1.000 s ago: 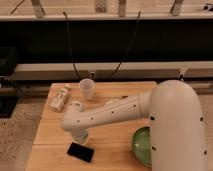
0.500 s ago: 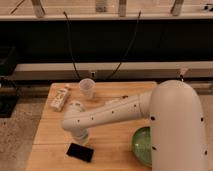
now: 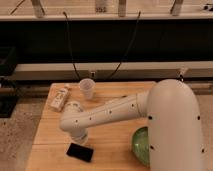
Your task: Push the eraser across the table
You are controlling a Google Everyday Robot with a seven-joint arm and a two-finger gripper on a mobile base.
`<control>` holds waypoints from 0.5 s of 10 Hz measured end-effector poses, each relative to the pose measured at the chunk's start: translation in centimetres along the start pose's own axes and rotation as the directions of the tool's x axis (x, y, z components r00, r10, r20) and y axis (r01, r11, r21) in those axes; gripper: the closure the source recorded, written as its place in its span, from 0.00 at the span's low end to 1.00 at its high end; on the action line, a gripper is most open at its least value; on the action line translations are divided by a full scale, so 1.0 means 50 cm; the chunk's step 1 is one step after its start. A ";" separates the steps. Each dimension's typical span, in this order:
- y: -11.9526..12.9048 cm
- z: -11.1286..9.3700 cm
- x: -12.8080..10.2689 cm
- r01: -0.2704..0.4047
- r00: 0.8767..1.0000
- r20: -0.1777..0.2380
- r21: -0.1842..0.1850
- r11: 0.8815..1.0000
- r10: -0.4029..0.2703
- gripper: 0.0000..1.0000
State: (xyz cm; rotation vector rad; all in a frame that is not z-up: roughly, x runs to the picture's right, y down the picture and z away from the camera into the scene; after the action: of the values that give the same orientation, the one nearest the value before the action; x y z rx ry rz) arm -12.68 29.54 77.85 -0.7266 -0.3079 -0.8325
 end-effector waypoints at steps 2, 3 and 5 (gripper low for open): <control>-0.009 0.000 -0.011 0.020 1.000 -0.010 -0.005 1.000 -0.020 0.99; -0.016 0.000 -0.020 0.033 0.999 -0.016 -0.008 0.999 -0.034 0.99; -0.019 0.000 -0.023 0.037 0.999 -0.017 -0.009 0.999 -0.037 0.99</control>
State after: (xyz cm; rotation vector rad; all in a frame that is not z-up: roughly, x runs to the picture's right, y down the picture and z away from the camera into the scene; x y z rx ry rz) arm -14.15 29.75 77.72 -0.7228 -0.3032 -0.8754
